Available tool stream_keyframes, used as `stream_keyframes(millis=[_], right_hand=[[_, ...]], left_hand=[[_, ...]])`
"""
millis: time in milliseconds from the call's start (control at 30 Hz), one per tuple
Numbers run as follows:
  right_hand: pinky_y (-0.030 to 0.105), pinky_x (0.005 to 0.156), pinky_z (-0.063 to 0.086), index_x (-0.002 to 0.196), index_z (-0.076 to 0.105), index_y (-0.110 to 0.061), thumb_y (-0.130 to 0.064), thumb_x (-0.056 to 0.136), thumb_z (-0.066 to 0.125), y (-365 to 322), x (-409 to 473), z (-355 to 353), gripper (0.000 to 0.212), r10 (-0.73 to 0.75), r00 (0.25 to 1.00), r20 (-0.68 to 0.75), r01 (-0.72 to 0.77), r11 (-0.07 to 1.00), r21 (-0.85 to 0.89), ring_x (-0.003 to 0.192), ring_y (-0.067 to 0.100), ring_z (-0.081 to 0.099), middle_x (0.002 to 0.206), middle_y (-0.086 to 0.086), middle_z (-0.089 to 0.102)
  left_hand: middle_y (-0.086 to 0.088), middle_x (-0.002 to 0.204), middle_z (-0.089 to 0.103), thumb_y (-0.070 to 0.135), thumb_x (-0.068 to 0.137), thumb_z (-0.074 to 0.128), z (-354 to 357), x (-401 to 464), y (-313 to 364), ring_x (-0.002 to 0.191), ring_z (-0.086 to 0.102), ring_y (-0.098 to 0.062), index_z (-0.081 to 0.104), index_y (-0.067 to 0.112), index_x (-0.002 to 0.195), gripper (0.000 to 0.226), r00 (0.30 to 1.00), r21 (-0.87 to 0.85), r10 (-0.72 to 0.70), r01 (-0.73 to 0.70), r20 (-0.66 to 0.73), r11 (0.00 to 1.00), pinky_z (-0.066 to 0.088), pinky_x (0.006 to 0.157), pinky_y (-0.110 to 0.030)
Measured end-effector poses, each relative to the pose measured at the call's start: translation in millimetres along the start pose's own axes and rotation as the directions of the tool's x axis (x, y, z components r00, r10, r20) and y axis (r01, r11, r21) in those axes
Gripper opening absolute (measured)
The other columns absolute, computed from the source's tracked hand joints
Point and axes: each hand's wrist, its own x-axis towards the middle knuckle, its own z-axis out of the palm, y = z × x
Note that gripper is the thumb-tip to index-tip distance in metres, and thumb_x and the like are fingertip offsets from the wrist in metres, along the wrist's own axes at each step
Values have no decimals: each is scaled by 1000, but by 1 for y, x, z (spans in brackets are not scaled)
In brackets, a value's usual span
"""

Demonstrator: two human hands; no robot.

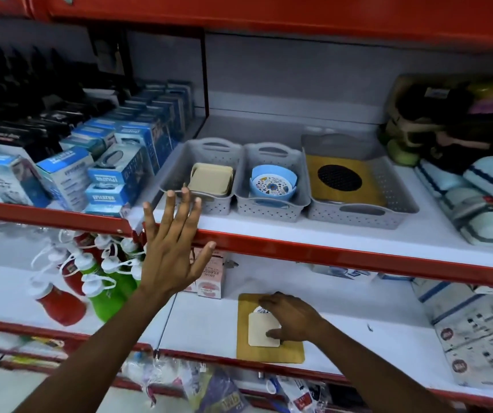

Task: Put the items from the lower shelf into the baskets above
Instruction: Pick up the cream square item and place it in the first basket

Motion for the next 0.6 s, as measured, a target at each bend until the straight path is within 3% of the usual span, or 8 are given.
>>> stream_keyframes(millis=[133,600], right_hand=[[43,112,41,151,37,-17,-53,77,80,-1,14,25,93,116,991,69,-116,993,-3,136,31,47,153,10,47],[44,108,43,152,31,-7,-45,79,79,-10,16,37,95,108,993,54,-107,994,-5,132,34,48,152,16,43]], left_hand=[[-13,166,14,58,93,35,3,0,-1,155,6,-30,18,14,155,78,1000,10,0,0,-15,1000,2,123,-65],[-14,165,17,58,92,37,13,0,-2,156,4,-27,20,14,155,78,997,-1,-17,17,-72,1000,-1,124,-62]])
